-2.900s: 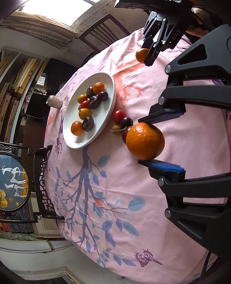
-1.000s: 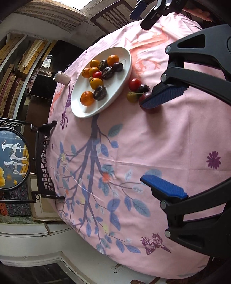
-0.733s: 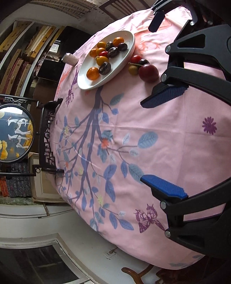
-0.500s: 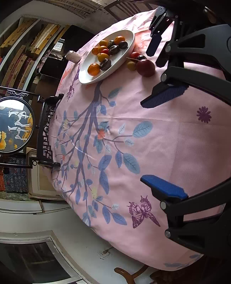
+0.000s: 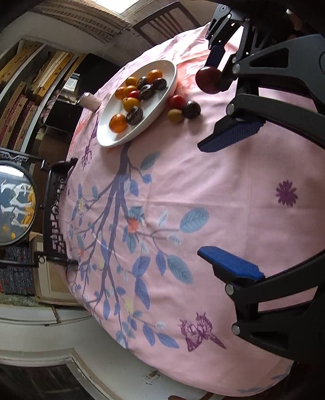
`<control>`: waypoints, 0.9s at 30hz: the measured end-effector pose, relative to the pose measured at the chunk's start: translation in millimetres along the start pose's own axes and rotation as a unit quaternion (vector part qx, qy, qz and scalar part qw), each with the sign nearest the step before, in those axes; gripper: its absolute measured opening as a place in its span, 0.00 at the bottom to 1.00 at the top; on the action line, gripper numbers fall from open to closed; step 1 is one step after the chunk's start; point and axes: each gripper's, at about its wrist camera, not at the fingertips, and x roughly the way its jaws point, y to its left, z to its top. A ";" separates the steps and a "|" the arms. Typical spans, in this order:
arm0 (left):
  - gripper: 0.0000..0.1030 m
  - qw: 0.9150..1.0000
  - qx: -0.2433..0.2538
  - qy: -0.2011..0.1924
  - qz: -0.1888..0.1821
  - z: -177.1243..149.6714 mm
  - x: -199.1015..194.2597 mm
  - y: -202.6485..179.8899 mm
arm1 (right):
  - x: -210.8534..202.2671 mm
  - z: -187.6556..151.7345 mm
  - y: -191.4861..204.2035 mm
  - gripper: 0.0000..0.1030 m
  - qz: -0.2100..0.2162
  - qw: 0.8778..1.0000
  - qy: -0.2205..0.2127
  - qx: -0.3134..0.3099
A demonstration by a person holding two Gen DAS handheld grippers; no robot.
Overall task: Organize fruits
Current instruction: 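Grasp a dark red plum with the right tool while the left tool grasps a dark cherry, then place the plum and cherry on the white plate and open both tools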
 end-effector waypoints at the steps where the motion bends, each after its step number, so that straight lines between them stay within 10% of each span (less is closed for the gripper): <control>1: 0.77 1.000 0.010 0.006 -0.007 0.6 5.4 -10.6 | -5.2 -7.5 -10.2 0.37 -0.014 1.000 0.001 0.009; 11: 0.74 0.995 0.091 0.048 -0.016 2.4 71.0 -109.1 | -23.0 -47.2 -85.0 0.37 -0.022 0.995 -0.006 0.101; 17: 0.29 0.993 0.097 0.066 -0.023 5.3 86.1 -118.3 | -27.0 -47.0 -95.5 0.37 -0.012 0.994 -0.016 0.112; 27: 0.29 0.994 0.094 0.028 -0.050 10.9 42.4 -118.8 | -29.5 -43.7 -93.9 0.37 -0.004 0.993 -0.025 0.113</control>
